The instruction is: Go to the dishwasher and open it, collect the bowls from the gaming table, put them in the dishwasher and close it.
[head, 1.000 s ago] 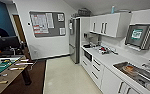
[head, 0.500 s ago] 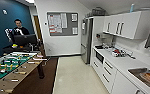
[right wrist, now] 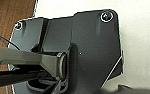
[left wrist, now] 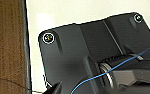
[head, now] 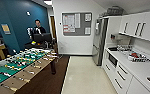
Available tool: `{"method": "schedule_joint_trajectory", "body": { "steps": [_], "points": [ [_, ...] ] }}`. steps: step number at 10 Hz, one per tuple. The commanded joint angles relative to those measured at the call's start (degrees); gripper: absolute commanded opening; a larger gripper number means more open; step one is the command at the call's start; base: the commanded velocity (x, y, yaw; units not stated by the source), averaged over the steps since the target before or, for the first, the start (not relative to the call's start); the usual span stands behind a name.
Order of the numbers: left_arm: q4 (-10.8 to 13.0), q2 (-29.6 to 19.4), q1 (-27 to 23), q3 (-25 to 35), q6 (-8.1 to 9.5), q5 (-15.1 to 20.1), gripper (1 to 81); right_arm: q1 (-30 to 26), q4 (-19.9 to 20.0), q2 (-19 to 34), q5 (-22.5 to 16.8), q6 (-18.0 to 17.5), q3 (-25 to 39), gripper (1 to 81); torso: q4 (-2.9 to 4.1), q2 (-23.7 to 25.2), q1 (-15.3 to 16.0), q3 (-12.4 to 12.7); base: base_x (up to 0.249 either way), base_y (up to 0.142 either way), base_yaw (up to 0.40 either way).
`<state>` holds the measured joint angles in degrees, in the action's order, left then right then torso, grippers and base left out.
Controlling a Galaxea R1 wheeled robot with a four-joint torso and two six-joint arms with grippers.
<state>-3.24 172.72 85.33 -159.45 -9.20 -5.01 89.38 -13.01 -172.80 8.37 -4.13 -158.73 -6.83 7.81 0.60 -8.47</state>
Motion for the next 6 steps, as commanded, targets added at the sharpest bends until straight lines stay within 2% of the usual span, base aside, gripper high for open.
{"method": "schedule_joint_trajectory", "body": {
  "steps": [1, 6],
  "points": [
    [0.3, -0.4, -2.8, -0.2, -0.38, 2.7, 81.1, -2.0, 0.4, 0.2, -2.4, -0.1, 0.2, 81.1, 0.0, 0.0, 0.0, 0.0, 0.0, 0.0, 0.366],
    [0.2, -0.4, -2.8, -0.2, -0.38, 2.7, 81.1, -2.1, 0.2, -0.4, -2.5, 0.0, 0.5, 81.1, 0.0, 0.0, 0.0, 0.0, 0.0, 0.0, 0.367]
  ]
}}
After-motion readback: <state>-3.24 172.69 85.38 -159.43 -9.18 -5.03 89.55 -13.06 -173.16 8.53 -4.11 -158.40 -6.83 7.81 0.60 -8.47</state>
